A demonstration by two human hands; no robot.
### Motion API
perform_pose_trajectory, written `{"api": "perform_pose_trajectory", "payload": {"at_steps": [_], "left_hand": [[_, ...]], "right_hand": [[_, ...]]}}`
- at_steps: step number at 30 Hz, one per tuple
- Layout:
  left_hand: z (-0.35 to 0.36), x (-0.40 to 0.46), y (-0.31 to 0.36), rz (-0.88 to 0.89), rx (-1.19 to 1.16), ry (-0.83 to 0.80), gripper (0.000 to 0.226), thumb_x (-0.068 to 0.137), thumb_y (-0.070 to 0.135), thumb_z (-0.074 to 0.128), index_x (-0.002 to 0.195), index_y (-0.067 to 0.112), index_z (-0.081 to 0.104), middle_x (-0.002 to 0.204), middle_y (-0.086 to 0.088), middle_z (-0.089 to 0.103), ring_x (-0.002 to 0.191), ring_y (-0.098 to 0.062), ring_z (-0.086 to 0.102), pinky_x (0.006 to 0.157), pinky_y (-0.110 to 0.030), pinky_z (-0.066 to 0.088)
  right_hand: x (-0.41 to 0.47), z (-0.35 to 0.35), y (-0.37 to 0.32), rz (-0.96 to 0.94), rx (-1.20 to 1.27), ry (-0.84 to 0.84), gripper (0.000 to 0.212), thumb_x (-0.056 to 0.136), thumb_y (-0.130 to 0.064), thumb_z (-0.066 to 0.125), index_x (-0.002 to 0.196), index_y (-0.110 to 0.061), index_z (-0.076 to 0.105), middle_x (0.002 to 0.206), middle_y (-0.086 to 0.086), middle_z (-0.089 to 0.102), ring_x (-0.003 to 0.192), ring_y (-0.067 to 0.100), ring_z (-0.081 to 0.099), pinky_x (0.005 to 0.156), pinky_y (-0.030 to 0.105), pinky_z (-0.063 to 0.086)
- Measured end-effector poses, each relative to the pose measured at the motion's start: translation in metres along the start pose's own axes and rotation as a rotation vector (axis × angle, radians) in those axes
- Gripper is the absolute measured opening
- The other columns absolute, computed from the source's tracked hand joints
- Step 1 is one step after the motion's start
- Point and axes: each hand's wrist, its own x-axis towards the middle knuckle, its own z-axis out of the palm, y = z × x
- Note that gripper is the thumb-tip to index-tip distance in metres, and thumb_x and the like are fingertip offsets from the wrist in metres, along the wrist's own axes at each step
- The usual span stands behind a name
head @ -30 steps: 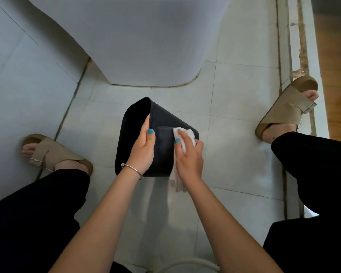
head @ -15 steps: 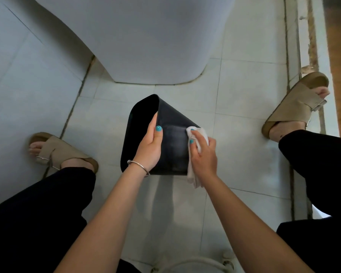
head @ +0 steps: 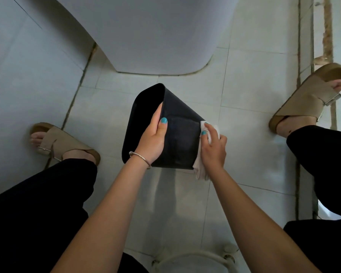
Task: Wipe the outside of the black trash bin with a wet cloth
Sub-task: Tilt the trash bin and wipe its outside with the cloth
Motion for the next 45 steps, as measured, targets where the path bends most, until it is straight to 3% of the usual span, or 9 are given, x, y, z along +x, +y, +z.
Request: {"api": "perform_pose_trajectory", "payload": {"at_steps": [8, 12, 16, 22, 25, 30, 35, 40, 45], "left_hand": [[-0.005, 0.001, 0.002, 0.001, -0.001, -0.001, 0.048, 0.104, 0.030, 0.031, 0.151, 0.036, 0.019, 0.154, 0.015, 0.028, 0.139, -0.004, 0.028, 0.114, -0.024, 0.025], [-0.008, 0.002, 0.001, 0.014, 0.013, -0.003, 0.048, 0.104, 0.031, 0.030, 0.151, 0.034, 0.019, 0.154, 0.014, 0.028, 0.140, -0.004, 0.028, 0.114, -0.023, 0.025], [-0.007, 0.001, 0.002, 0.025, 0.013, -0.008, 0.049, 0.105, 0.029, 0.030, 0.151, 0.033, 0.017, 0.152, 0.018, 0.025, 0.137, 0.001, 0.026, 0.107, -0.012, 0.023], [-0.006, 0.003, 0.001, 0.045, 0.041, -0.016, 0.050, 0.104, 0.030, 0.030, 0.152, 0.031, 0.016, 0.157, 0.011, 0.024, 0.141, -0.004, 0.024, 0.114, -0.021, 0.022], [-0.011, 0.001, -0.003, 0.035, 0.032, 0.006, 0.049, 0.105, 0.029, 0.030, 0.152, 0.031, 0.016, 0.155, 0.012, 0.027, 0.136, 0.001, 0.027, 0.111, -0.017, 0.024], [-0.010, 0.002, -0.006, 0.051, 0.002, 0.038, 0.050, 0.105, 0.025, 0.032, 0.153, 0.026, 0.018, 0.155, 0.010, 0.028, 0.139, -0.002, 0.028, 0.118, -0.028, 0.023], [-0.012, 0.000, -0.006, 0.037, 0.021, 0.043, 0.051, 0.105, 0.023, 0.031, 0.152, 0.031, 0.015, 0.149, 0.017, 0.030, 0.128, 0.010, 0.030, 0.104, -0.008, 0.026], [-0.011, 0.003, -0.004, 0.046, 0.061, 0.026, 0.051, 0.105, 0.023, 0.031, 0.152, 0.031, 0.014, 0.151, 0.017, 0.027, 0.128, 0.013, 0.025, 0.096, 0.005, 0.021], [-0.018, 0.004, -0.009, 0.074, 0.072, 0.057, 0.049, 0.105, 0.020, 0.032, 0.152, 0.024, 0.018, 0.154, 0.010, 0.027, 0.139, -0.001, 0.026, 0.112, -0.012, 0.022]], "right_hand": [[-0.021, 0.004, -0.012, -0.263, -0.020, -0.055, 0.036, 0.101, -0.040, 0.043, 0.136, -0.051, 0.044, 0.134, -0.004, 0.037, 0.095, 0.013, 0.050, 0.084, 0.028, 0.047], [-0.008, 0.002, -0.001, -0.260, -0.021, -0.071, 0.037, 0.101, -0.040, 0.043, 0.137, -0.049, 0.043, 0.133, -0.002, 0.040, 0.098, 0.010, 0.049, 0.089, 0.035, 0.053], [0.007, -0.003, 0.006, -0.155, 0.018, -0.039, 0.037, 0.103, -0.039, 0.040, 0.139, -0.044, 0.045, 0.131, 0.002, 0.042, 0.099, 0.011, 0.047, 0.085, 0.028, 0.044], [0.018, -0.003, 0.006, -0.014, 0.008, 0.008, 0.038, 0.103, -0.045, 0.035, 0.141, -0.045, 0.042, 0.124, 0.006, 0.046, 0.098, 0.014, 0.048, 0.083, 0.027, 0.041], [0.012, 0.002, -0.009, -0.019, -0.020, -0.011, 0.036, 0.102, -0.047, 0.036, 0.137, -0.051, 0.042, 0.123, 0.004, 0.044, 0.095, 0.018, 0.052, 0.082, 0.029, 0.044], [-0.006, 0.006, -0.053, -0.223, -0.093, -0.088, 0.035, 0.101, -0.043, 0.039, 0.135, -0.051, 0.045, 0.128, 0.001, 0.038, 0.086, 0.018, 0.051, 0.079, 0.028, 0.042], [-0.029, 0.014, -0.101, -0.505, -0.105, -0.150, 0.036, 0.099, -0.044, 0.044, 0.135, -0.047, 0.048, 0.116, -0.003, 0.036, 0.085, 0.018, 0.052, 0.074, 0.027, 0.047], [-0.026, 0.015, -0.106, -0.532, -0.137, -0.101, 0.036, 0.098, -0.046, 0.045, 0.134, -0.052, 0.045, 0.118, -0.004, 0.040, 0.088, 0.017, 0.055, 0.071, 0.031, 0.052], [-0.006, 0.014, -0.090, -0.409, -0.147, -0.104, 0.033, 0.099, -0.046, 0.042, 0.131, -0.053, 0.045, 0.118, -0.004, 0.037, 0.086, 0.018, 0.055, 0.071, 0.030, 0.050]]}}
